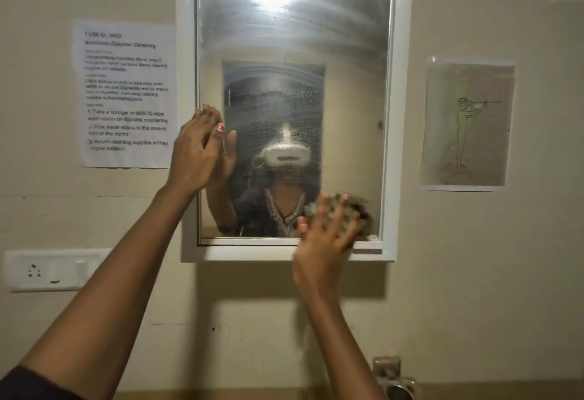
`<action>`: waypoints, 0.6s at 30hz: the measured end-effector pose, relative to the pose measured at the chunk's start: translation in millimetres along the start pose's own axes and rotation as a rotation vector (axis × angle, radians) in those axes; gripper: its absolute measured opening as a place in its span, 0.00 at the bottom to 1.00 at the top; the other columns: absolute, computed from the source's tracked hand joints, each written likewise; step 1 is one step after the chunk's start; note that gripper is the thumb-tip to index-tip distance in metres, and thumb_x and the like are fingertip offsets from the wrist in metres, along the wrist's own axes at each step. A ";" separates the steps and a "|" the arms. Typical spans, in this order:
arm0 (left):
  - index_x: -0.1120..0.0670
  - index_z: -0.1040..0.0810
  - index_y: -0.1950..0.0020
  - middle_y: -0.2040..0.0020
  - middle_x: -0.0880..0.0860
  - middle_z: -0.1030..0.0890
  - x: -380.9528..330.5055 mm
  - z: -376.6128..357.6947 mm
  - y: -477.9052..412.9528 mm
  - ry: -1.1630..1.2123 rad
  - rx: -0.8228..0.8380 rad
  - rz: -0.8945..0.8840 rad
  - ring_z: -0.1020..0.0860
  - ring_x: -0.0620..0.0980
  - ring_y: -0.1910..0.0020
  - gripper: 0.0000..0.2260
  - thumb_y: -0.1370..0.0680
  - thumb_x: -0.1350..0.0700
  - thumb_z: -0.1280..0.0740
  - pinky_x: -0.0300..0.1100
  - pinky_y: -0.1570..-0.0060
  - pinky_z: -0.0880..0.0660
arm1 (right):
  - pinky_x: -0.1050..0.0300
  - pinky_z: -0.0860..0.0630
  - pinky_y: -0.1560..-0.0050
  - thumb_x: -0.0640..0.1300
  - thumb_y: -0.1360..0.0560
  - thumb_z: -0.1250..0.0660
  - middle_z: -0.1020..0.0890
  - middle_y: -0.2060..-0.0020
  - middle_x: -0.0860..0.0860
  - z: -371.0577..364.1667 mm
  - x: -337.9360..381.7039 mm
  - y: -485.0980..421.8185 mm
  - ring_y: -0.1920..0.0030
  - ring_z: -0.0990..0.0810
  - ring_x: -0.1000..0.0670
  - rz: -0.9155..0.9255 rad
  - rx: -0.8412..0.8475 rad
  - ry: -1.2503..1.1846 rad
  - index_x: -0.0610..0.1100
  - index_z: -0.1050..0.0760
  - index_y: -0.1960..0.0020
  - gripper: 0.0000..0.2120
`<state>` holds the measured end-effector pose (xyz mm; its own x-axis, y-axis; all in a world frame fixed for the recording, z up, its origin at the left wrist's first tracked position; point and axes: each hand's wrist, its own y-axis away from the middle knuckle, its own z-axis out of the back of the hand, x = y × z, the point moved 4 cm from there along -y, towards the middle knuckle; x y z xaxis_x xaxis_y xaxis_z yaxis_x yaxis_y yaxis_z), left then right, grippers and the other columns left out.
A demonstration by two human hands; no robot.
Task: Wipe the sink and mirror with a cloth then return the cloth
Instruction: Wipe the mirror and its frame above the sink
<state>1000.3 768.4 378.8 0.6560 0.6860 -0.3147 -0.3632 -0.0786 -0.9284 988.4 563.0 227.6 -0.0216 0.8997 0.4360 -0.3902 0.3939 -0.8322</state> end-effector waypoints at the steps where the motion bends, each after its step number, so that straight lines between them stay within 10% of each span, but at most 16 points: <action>1: 0.57 0.39 0.27 0.25 0.56 0.38 0.4 -2.1 1.6 -0.017 0.027 -0.010 0.43 0.51 0.24 0.22 0.19 0.50 0.47 0.38 0.30 0.50 | 0.34 0.39 0.34 0.50 0.24 0.45 0.42 0.26 0.41 -7.7 19.7 9.0 0.31 0.42 0.34 0.053 0.025 0.007 0.47 0.44 0.26 0.27; 6: 0.55 0.46 0.24 0.22 0.54 0.46 -1.7 -17.4 12.6 -0.010 0.089 0.002 0.50 0.50 0.23 0.27 0.22 0.46 0.51 0.43 0.26 0.53 | 0.40 0.54 0.28 0.49 0.31 0.37 0.34 0.31 0.44 -40.9 105.0 66.7 0.29 0.46 0.37 0.554 0.186 0.005 0.44 0.32 0.34 0.26; 9: 0.52 0.47 0.24 0.22 0.52 0.47 2.0 -20.5 22.8 -0.031 0.117 -0.006 0.50 0.49 0.23 0.25 0.20 0.46 0.50 0.43 0.27 0.53 | 0.42 0.62 0.27 0.49 0.33 0.34 0.28 0.35 0.48 -43.3 119.1 82.4 0.32 0.40 0.40 0.728 0.243 0.105 0.50 0.41 0.29 0.34; 18: 0.56 0.43 0.25 0.23 0.54 0.43 12.9 -16.2 48.7 -0.017 0.126 -0.055 0.48 0.47 0.24 0.25 0.22 0.49 0.47 0.41 0.28 0.51 | 0.41 0.40 0.31 0.36 0.26 0.42 0.33 0.29 0.51 -11.3 -25.5 48.2 0.30 0.37 0.41 0.965 0.025 0.221 0.51 0.36 0.29 0.26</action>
<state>1001.8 761.7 326.4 0.6664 0.6990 -0.2595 -0.4075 0.0500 -0.9118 980.5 561.1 172.6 -0.1697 0.8487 -0.5010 -0.3151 -0.5284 -0.7884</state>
